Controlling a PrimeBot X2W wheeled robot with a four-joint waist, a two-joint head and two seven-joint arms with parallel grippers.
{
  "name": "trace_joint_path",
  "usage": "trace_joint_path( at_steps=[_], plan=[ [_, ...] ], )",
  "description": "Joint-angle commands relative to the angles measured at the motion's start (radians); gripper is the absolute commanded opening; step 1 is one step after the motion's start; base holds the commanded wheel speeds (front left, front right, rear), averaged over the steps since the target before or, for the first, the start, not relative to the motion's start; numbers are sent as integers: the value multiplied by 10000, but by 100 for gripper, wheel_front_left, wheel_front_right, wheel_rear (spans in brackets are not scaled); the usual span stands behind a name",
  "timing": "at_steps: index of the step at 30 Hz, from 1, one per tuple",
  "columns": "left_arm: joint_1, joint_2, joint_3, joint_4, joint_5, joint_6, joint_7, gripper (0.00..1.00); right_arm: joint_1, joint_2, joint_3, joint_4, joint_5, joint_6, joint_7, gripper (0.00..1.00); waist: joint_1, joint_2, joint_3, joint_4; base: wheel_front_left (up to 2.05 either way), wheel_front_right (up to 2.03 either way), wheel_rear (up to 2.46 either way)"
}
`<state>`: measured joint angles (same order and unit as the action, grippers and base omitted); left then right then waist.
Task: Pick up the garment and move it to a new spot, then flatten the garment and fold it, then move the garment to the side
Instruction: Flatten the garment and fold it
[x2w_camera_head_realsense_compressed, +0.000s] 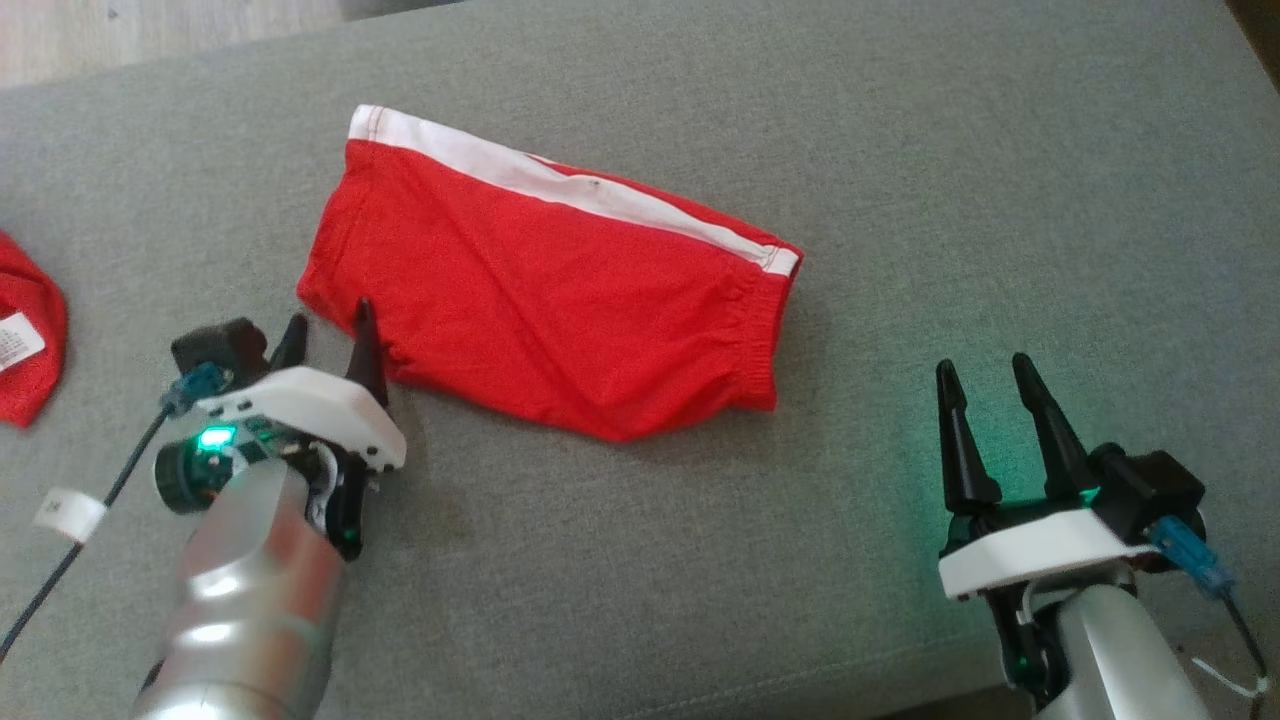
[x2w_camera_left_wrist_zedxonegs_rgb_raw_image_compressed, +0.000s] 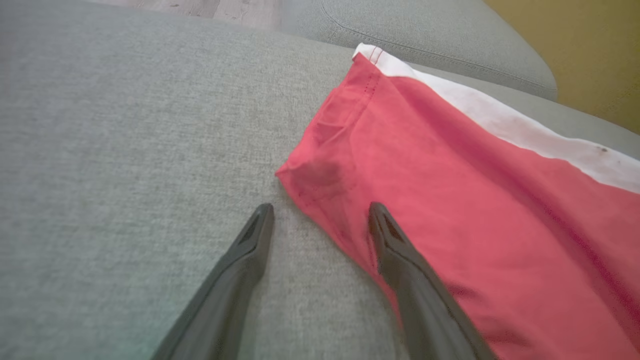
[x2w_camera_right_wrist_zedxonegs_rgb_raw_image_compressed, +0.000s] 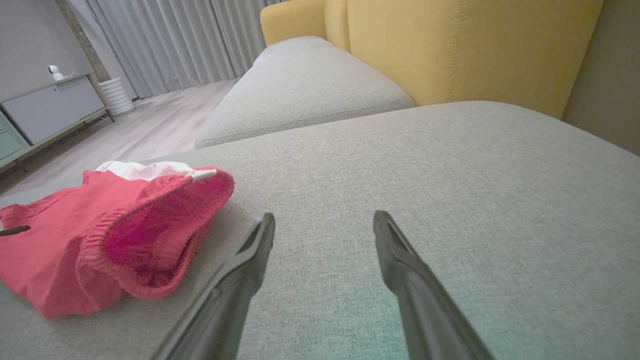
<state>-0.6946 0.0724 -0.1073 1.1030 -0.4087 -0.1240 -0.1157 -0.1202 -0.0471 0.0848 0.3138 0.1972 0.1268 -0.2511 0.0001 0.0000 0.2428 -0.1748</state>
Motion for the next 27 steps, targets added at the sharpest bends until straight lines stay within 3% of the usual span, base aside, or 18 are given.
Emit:
trace_joint_path(
  at_steps=[1,14,15,17,18,27],
  plan=[
    [-253,222,145,40,-39,-38,86,100,-308,-32,225,-263,29,39,-107,99,-1,0,62,-41,0,0,0],
    [-1064,-24,-527,1173,-350,-64,828,100,-690,-32,627,-202,294,39,-107,100,-1,0,335,-237,0,0,0],
    [-1113,-36,-583,1205,-379,-65,905,96,-723,-32,654,-209,316,39,-107,100,-1,0,375,-260,0,0,0],
    [-1183,-27,-712,1237,-374,-65,891,40,-758,-32,692,-217,351,39,-107,100,-1,0,405,-290,0,0,0],
    [-1204,6,-723,1261,-396,-65,836,0,-763,-32,700,-218,369,39,-107,100,-1,0,409,-299,0,0,0],
    [-711,131,-425,1381,-674,266,-940,0,-526,-32,322,-137,469,39,-107,100,-1,0,-320,305,0,0,0]
  ],
)
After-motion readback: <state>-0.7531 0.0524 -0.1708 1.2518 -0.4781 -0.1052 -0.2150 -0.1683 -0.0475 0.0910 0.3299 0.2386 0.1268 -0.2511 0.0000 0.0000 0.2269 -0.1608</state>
